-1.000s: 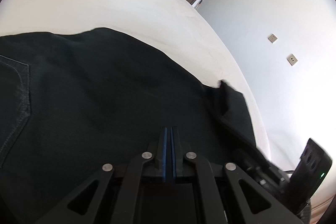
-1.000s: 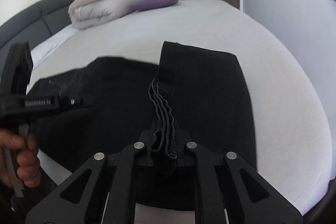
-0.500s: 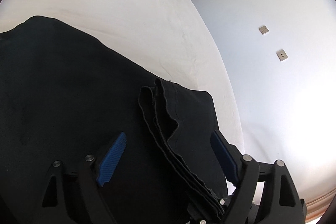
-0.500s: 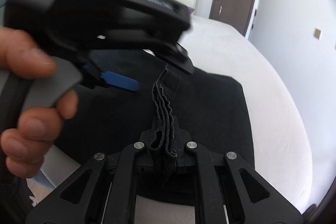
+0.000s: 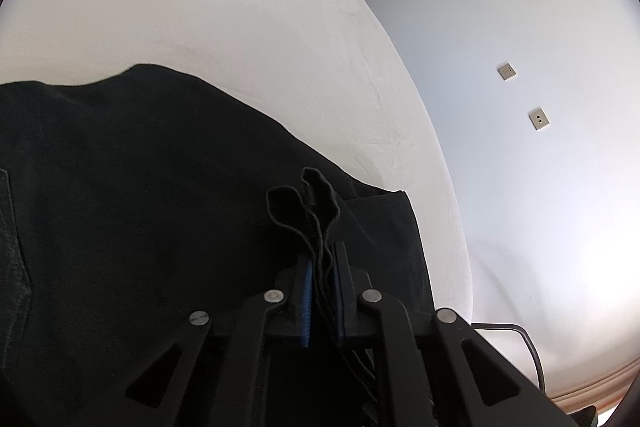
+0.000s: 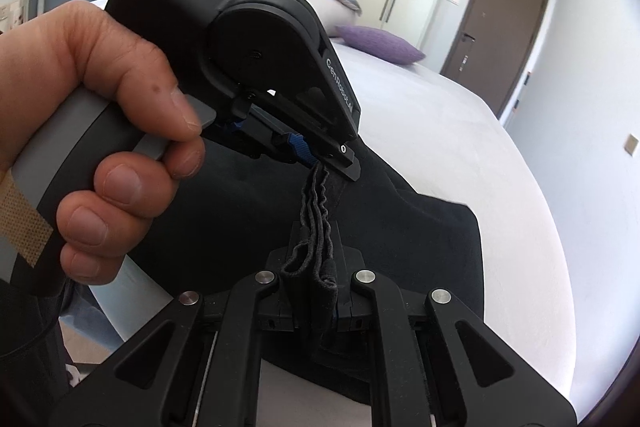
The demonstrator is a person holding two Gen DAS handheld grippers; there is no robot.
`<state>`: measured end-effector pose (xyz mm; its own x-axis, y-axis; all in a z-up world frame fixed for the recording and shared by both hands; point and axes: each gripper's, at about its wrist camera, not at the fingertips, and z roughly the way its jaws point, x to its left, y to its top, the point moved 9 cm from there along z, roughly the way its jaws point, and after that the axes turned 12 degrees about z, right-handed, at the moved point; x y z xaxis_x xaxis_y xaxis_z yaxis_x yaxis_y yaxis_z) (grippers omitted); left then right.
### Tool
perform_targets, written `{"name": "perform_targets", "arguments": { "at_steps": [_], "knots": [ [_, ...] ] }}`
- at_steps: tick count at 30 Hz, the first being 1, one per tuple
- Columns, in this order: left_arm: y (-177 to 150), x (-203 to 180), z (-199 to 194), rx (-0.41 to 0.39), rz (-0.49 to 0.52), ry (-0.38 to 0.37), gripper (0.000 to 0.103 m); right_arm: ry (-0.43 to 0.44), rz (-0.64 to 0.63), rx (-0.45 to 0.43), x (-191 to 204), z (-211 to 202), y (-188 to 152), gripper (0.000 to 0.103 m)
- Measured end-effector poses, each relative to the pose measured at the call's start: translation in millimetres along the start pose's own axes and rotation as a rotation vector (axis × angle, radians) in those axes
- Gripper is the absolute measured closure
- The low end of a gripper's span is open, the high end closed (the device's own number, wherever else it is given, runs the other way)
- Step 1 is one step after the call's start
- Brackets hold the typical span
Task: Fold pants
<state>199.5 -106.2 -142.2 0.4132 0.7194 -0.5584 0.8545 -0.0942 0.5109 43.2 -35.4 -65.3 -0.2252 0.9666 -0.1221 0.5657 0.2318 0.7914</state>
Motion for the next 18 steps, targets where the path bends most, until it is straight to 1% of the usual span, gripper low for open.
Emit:
{"name": "perform_targets", "arguments": {
  "at_steps": [2,3,5,8,12,16,18],
  "knots": [
    [5,7,-9,-0.005,0.011,0.016,0.094,0.014,-0.032,-0.002,11,1,3,0.094],
    [6,12,-15,-0.009,0.017,0.024,0.094,0.020,-0.047,-0.003,9,-7,-3,0.094],
    [10,25,-27,-0.015,0.025,0.049,0.094,0.038,-0.078,-0.001,25,-6,0,0.094],
    [13,45,-39,-0.015,0.027,0.083,0.094,0.073,-0.104,0.011,47,0,3,0.094],
    [9,74,-49,0.002,0.025,0.129,0.094,0.118,-0.132,0.044,74,14,-1,0.094],
    [2,102,-59,-0.001,0.000,0.136,0.094,0.147,-0.150,0.072,96,23,-7,0.094],
    [-2,109,-60,0.000,-0.008,0.136,0.094,0.156,-0.162,0.088,104,26,-13,0.094]
  ]
}}
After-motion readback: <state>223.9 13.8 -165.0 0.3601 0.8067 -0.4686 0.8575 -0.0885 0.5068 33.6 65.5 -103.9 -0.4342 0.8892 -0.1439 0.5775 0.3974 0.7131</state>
